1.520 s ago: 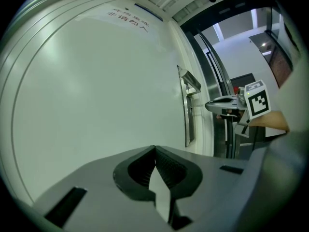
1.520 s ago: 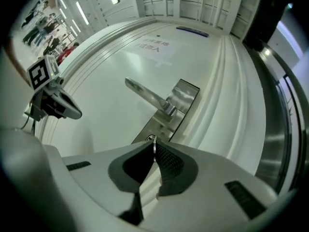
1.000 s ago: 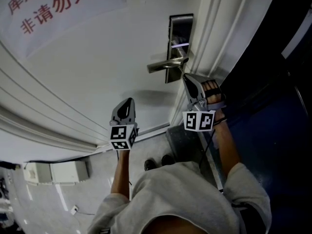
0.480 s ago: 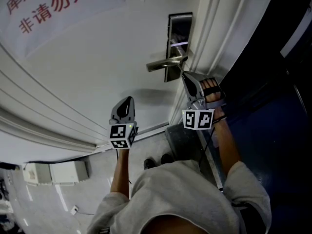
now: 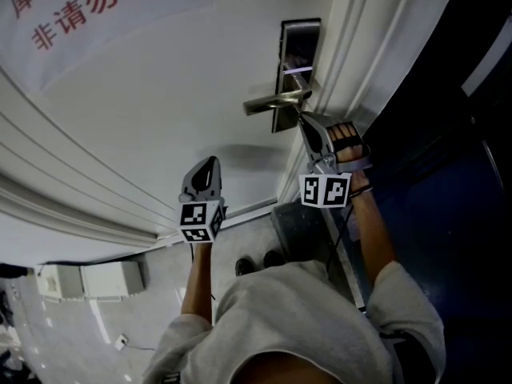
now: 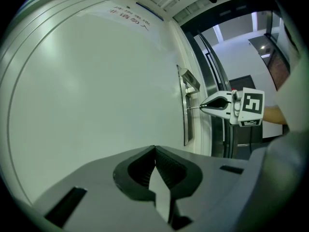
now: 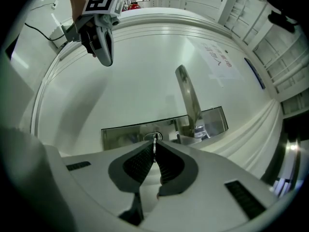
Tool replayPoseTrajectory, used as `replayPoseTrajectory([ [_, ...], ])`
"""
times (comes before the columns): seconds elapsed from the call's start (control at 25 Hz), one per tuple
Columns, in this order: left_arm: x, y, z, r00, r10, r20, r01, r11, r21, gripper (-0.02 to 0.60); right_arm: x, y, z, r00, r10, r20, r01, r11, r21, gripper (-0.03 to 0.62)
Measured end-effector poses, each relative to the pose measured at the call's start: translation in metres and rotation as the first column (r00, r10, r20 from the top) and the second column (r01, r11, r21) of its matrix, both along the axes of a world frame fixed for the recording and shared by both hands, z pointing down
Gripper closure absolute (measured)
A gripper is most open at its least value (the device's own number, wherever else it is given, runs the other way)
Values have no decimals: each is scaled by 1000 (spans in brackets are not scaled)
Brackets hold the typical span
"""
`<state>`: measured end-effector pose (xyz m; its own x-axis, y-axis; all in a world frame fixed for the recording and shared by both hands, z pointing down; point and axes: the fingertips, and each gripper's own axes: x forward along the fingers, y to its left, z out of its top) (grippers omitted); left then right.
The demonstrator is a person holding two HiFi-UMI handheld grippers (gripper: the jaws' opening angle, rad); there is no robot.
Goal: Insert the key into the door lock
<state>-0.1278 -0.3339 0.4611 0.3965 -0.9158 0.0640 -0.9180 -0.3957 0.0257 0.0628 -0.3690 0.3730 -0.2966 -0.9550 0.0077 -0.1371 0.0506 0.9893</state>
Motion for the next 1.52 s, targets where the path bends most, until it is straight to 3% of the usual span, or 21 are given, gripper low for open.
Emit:
replayPoseTrajectory([
  [0.68, 7, -3, 1, 1000, 22, -8, -22, 1000, -1, 563, 4, -6, -5, 999, 45, -16, -46, 997, -65, 565],
  [1.04, 5, -3, 2, 1000, 25, -7, -25, 1000, -4, 563, -3, -9, -5, 988, 113, -104, -118, 992, -42, 565],
  [1.52, 2, -5, 4, 1000, 24, -7, -24, 1000, -10, 563, -10, -20, -1, 986, 140, -95, -140, 990, 1, 565],
])
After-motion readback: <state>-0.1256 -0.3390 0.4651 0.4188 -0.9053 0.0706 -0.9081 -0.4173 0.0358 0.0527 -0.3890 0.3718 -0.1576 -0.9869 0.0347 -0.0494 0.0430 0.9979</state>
